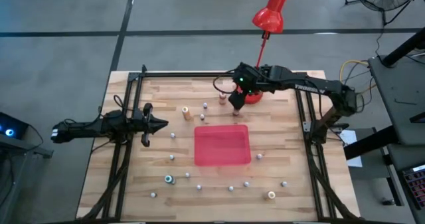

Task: Pick & Place food coloring
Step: Put the large red food coloring bottle into the red bin

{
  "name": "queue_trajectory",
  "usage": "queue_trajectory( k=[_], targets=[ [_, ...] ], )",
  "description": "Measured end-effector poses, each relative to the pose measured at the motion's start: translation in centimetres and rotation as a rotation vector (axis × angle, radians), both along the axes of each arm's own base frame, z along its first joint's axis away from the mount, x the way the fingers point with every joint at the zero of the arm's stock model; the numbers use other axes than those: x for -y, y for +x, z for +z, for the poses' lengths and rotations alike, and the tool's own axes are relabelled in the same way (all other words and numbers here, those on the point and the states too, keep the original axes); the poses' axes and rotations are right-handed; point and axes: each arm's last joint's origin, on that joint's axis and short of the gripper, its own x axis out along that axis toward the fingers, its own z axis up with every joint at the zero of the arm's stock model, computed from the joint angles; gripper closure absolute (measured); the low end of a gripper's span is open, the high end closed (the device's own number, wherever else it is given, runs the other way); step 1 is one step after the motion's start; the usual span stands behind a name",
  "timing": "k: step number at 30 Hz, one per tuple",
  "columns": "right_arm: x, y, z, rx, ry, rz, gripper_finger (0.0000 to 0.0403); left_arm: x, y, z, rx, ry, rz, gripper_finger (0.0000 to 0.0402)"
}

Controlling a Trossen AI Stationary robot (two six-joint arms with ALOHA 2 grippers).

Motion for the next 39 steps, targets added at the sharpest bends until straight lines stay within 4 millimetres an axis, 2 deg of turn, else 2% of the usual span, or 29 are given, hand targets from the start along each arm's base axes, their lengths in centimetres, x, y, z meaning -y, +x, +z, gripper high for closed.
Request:
queue_trajectory(
  k=[8, 15, 26, 39],
  targets=[
    [1.4, -0.6, -0.1, -0.046, 0.046, -0.094, 0.0124, 0.0, 0.0, 0.0, 0.0, 0.0, 0.0, 0.0402],
    [1.7, -0.7, -0.1, -0.055, 0.052, -0.106, 0.0109, 0.0, 0.0, 0.0, 0.0, 0.0, 0.0, 0.0402],
    [1.7, 1.5, -3.4, -0.123, 0.152, -0.06, 0.0085, 0.0, 0.0, 0.0, 0.0, 0.0, 0.001, 0.0402],
    [0.8, 2.9, -5.2, -0.168, 0.185, -0.031, 0.0081, 0.0, 0.0, 0.0, 0.0, 0.0, 0.0, 0.0402]
  ],
)
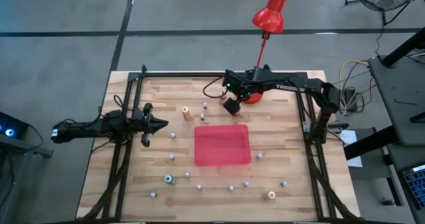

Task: Pick & Place food coloring
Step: Put the large red food coloring bottle into the red bin

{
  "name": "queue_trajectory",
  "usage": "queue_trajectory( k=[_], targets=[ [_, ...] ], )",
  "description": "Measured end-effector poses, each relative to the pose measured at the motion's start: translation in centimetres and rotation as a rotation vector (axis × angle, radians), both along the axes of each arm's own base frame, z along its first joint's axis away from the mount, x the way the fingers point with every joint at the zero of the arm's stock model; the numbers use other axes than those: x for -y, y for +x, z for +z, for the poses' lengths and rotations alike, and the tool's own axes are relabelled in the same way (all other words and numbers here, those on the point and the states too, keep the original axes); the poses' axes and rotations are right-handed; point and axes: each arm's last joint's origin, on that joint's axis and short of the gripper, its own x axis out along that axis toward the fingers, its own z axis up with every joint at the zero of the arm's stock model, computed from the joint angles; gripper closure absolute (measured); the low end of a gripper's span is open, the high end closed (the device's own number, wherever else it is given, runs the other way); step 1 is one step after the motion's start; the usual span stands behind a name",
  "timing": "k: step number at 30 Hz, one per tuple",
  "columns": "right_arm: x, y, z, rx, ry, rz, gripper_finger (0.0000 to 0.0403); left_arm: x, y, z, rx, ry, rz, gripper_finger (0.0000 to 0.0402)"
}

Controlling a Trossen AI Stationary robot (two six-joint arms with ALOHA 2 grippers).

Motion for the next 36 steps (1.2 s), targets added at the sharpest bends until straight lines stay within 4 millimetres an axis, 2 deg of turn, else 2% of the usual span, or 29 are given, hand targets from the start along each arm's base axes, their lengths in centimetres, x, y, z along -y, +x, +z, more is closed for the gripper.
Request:
queue_trajectory(
  k=[12, 36],
  targets=[
    [0.0, 0.5, -2.9, -0.074, 0.033, 0.017, 0.0083, 0.0, 0.0, 0.0, 0.0, 0.0, 0.0, 0.0402],
    [-0.6, 0.1, -7.4, -0.051, 0.04, 0.05, 0.0083, 0.0, 0.0, 0.0, 0.0, 0.0, 0.0, 0.0402]
  ],
)
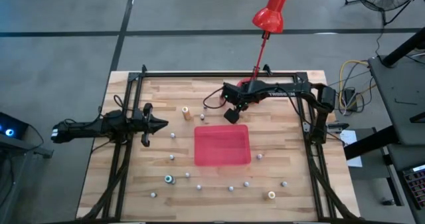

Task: Pick & Place food coloring
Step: Put the large red food coloring bottle into the red bin

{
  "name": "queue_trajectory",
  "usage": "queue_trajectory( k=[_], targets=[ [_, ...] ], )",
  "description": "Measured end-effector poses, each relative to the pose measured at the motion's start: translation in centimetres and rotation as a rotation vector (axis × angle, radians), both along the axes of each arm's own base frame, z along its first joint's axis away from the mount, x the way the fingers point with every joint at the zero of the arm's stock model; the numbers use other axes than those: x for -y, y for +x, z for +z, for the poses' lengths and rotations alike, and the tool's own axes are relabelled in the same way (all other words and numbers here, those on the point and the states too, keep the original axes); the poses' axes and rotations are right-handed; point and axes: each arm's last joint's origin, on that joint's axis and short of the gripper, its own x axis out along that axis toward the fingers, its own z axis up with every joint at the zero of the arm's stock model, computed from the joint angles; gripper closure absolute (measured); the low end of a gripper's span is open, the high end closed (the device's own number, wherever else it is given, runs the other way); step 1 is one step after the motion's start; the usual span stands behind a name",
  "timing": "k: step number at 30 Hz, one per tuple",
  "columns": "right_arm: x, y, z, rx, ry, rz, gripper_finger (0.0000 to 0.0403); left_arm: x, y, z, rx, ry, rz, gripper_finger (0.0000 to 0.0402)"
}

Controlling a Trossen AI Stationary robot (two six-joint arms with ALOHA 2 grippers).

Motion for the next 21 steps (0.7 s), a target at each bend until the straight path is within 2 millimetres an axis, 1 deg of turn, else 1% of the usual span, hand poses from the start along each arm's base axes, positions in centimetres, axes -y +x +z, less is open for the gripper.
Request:
queue_trajectory(
  k=[6, 21],
  targets=[
    [-0.06, -0.03, -0.08, -0.007, -0.005, 0.023, 0.0091, 0.0, 0.0, 0.0, 0.0, 0.0, 0.0, 0.0402],
    [-0.08, -0.13, -0.21, -0.016, -0.009, 0.032, 0.0184, 0.0, 0.0, 0.0, 0.0, 0.0, 0.0, 0.0402]
  ],
)
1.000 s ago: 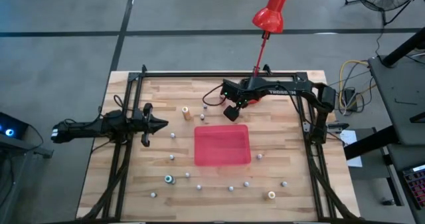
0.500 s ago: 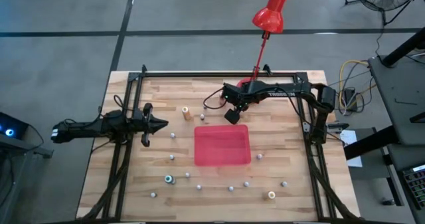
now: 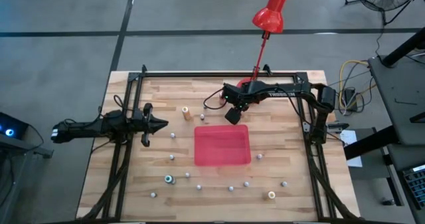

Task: Pick & Place food coloring
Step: Put the large red food coloring bottle into the red bin

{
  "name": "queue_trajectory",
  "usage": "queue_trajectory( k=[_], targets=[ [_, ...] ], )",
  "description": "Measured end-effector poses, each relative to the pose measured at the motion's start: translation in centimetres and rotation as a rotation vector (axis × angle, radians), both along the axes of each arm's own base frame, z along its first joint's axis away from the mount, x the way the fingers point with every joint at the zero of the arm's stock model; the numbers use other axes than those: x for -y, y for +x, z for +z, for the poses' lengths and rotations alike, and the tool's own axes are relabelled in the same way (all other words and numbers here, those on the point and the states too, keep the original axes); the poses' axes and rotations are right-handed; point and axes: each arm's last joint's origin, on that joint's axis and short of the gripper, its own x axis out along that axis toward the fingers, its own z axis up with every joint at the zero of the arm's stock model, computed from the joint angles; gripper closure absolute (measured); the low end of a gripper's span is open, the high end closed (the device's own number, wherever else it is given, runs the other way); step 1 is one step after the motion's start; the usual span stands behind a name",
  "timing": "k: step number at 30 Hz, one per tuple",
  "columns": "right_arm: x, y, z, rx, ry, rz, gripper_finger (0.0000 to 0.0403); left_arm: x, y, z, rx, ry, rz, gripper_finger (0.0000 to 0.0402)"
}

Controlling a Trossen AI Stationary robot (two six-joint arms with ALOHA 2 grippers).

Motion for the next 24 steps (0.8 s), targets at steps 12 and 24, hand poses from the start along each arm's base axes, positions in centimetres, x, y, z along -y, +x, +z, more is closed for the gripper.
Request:
queue_trajectory(
  k=[12, 24],
  targets=[
    [0.05, -0.12, 0.0, -0.018, -0.025, -0.004, 0.0246, 0.0, 0.0, 0.0, 0.0, 0.0, 0.0, 0.0402],
    [0.01, -0.27, 0.01, -0.033, -0.022, 0.002, 0.0251, 0.0, 0.0, 0.0, 0.0, 0.0, 0.0, 0.0402]
  ],
)
